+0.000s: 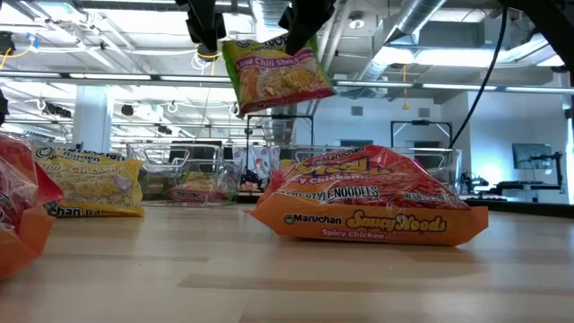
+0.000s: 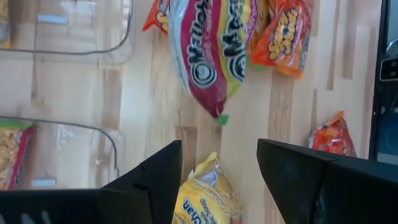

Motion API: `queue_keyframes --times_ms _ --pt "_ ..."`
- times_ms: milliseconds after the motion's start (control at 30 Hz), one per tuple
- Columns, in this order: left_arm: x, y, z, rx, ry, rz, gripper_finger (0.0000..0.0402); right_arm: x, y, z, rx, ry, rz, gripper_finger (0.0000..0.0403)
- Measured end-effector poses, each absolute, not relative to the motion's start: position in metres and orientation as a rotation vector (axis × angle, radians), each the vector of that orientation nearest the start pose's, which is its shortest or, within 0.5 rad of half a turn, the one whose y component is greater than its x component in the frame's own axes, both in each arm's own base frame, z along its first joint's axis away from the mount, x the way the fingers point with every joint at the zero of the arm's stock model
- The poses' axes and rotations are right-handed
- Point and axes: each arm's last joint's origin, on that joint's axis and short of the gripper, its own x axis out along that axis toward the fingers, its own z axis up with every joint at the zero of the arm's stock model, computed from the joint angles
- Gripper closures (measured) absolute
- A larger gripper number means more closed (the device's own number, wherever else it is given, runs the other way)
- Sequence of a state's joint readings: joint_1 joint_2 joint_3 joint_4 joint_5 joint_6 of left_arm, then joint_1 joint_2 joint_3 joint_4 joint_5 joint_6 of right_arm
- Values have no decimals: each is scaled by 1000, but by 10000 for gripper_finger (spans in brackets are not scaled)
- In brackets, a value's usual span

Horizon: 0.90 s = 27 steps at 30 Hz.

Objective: Sort Maruchan noodles
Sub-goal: Put the green noodle pack into the left transparent bin

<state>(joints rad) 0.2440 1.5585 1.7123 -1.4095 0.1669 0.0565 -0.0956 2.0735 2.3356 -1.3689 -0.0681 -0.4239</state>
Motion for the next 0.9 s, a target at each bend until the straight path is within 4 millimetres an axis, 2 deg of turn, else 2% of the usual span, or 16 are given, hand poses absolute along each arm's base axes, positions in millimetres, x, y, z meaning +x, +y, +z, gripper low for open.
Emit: queue_keyframes --times_ms 233,600,900 --pt "270 63 372 -199 1261 50 207 407 -38 369 -270 1119 196 389" --pt "255 60 374 -200 1354 77 207 398 -46 365 -216 1219 154 389" --pt "241 58 385 -172 1316 139 207 396 -51 365 -229 1244 104 389"
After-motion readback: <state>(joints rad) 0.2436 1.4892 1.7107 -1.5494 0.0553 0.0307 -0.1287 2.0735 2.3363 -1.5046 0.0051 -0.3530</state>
